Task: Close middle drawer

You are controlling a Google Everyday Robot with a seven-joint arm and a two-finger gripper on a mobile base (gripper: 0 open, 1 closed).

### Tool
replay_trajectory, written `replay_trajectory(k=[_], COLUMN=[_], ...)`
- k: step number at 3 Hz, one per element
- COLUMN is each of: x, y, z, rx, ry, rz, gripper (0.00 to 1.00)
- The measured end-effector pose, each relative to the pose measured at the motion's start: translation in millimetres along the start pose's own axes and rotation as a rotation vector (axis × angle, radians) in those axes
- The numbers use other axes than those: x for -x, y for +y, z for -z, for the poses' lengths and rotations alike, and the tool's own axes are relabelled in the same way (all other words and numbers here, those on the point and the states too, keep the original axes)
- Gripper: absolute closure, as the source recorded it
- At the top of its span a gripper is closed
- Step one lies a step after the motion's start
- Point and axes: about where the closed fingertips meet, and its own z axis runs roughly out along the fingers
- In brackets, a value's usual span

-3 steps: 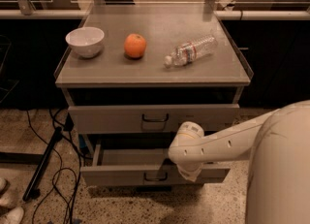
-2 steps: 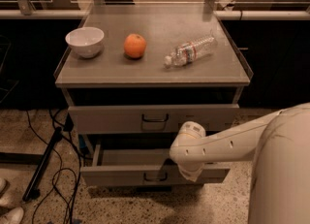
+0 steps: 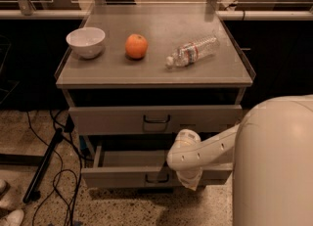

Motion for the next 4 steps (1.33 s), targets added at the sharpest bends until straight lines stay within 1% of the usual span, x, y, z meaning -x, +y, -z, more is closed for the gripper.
replay_trajectory(k=[1, 4], x=[-0.1, -0.1], y=[0.1, 0.2], z=[-0.3, -0.3], rx=[0.000, 0.000], ry=[0.000, 0.000], rz=[0.000, 0.000], gripper=[0.74, 0.04])
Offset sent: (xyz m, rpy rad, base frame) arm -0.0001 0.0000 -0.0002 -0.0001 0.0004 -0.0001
